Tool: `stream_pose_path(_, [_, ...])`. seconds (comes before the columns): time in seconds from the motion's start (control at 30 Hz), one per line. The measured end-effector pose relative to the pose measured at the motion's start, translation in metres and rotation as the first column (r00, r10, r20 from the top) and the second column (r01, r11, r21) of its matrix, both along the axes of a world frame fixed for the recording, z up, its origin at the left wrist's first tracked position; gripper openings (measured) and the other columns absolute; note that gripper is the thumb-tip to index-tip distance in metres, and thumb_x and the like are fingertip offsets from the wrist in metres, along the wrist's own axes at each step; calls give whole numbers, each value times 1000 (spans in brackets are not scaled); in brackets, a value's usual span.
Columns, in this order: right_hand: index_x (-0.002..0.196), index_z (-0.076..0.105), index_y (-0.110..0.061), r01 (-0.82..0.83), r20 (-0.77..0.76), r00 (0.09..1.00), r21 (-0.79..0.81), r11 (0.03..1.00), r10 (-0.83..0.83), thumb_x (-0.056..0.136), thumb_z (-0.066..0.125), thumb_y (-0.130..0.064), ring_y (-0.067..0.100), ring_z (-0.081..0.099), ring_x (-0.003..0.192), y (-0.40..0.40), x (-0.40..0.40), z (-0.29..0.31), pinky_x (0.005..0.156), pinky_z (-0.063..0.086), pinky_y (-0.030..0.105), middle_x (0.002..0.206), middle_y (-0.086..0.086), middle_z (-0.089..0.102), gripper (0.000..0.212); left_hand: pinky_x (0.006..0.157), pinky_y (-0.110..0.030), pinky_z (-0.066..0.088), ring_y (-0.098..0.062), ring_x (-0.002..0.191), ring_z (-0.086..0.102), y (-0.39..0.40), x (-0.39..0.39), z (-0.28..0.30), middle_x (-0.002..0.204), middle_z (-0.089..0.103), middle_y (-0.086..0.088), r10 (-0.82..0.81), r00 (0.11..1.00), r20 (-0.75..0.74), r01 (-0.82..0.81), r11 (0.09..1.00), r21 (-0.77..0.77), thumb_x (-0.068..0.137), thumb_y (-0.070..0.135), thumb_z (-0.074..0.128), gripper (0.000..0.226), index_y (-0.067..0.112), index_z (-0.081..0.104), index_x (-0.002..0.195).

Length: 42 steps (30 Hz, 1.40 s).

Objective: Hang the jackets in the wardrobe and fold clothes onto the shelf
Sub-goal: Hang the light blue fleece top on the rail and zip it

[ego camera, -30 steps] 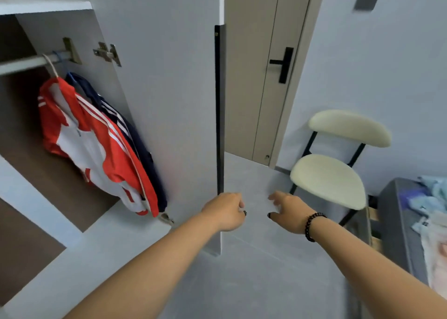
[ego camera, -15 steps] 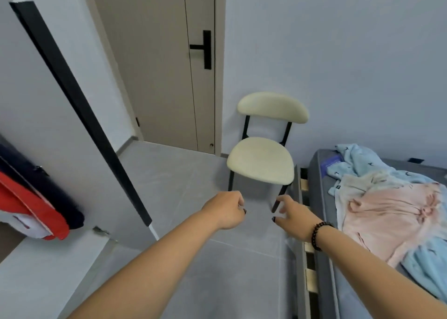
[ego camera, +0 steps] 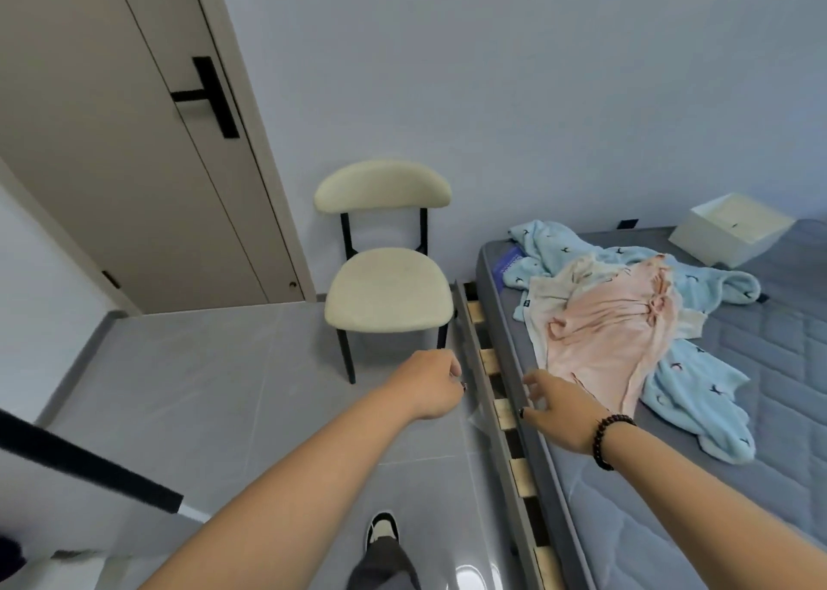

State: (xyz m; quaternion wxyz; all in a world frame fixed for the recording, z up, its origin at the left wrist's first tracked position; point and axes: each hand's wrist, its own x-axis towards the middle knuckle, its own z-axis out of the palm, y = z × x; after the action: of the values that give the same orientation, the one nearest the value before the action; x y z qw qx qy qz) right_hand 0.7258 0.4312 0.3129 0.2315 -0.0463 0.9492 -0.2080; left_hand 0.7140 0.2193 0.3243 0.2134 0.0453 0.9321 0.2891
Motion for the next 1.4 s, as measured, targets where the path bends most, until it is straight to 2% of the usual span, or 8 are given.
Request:
stream_pose_path(0.1, [137, 40, -15, 35, -1, 999, 17, 999, -35, 93, 53, -27, 16, 55, 101, 3, -20, -3, 90, 45, 25, 124, 4, 56, 47, 93, -33, 49, -18, 109, 55, 4, -24, -3, 123, 58, 1, -48, 999, 15, 47, 999, 11, 92, 22, 49, 28, 20, 57, 119])
stream_pose_path(0.23, [133, 43, -16, 68, -11, 998, 23, 997, -68, 94, 52, -31, 13, 52, 95, -6, -65, -8, 84, 41, 21, 124, 3, 57, 43, 94, -37, 50, -18, 106, 57, -6, -71, -10, 121, 59, 1, -73, 997, 26, 72, 997, 23, 90, 21, 48, 27, 20, 57, 116])
stream_pose_path(0.53, [135, 43, -18, 73, -11, 997, 19, 997, -73, 93, 52, -28, 16, 53, 114, -74, -195, -20, 91, 40, 22, 130, 1, 54, 44, 96, -35, 48, -20, 111, 55, -59, -206, -26, 125, 59, -1, -59, 998, 21, 58, 998, 35, 91, 20, 47, 30, 18, 58, 119])
stream_pose_path(0.77, [134, 44, -17, 80, -4, 997, 6, 997, -80, 95, 52, -30, 15, 54, 111, -98, -260, -21, 87, 39, 19, 127, 2, 57, 42, 96, -36, 48, -22, 111, 55, -84, -262, -24, 124, 59, -1, -54, 998, 26, 54, 998, 31, 90, 18, 48, 31, 19, 59, 119])
stream_pose_path(0.93, [132, 46, -16, 75, -15, 997, -11, 997, -75, 94, 53, -29, 16, 54, 113, -106, -303, -21, 90, 40, 21, 127, 2, 58, 40, 96, -34, 46, -18, 113, 54, -99, -298, -26, 123, 60, 2, 7, 999, 36, -8, 999, 42, 91, 24, 51, 29, 22, 56, 119])
stream_pose_path(1.07, [131, 47, -18, 59, -7, 998, -45, 997, -60, 93, 56, -27, 13, 55, 105, -109, -336, -27, 87, 41, 20, 123, 1, 59, 40, 97, -37, 46, -20, 113, 55, -99, -326, -29, 124, 60, 1, 22, 998, 54, -24, 999, 38, 93, 29, 52, 32, 22, 52, 124])
stream_pose_path(1.33, [130, 47, -17, 22, 35, 999, -31, 999, -20, 93, 55, -27, 14, 53, 107, -80, -435, -44, 89, 42, 22, 127, 3, 56, 39, 97, -38, 46, -21, 115, 54, -66, -403, -46, 128, 58, 1, 23, 994, 111, -26, 999, 24, 94, 28, 49, 33, 23, 51, 127])
stream_pose_path(1.4, [128, 48, -16, 16, 44, 999, -36, 999, -14, 94, 54, -26, 15, 54, 108, -67, -468, -52, 91, 44, 24, 126, 3, 56, 36, 94, -36, 46, -22, 115, 54, -53, -430, -52, 128, 58, 1, 32, 992, 121, -33, 999, 12, 94, 26, 48, 33, 23, 51, 127])
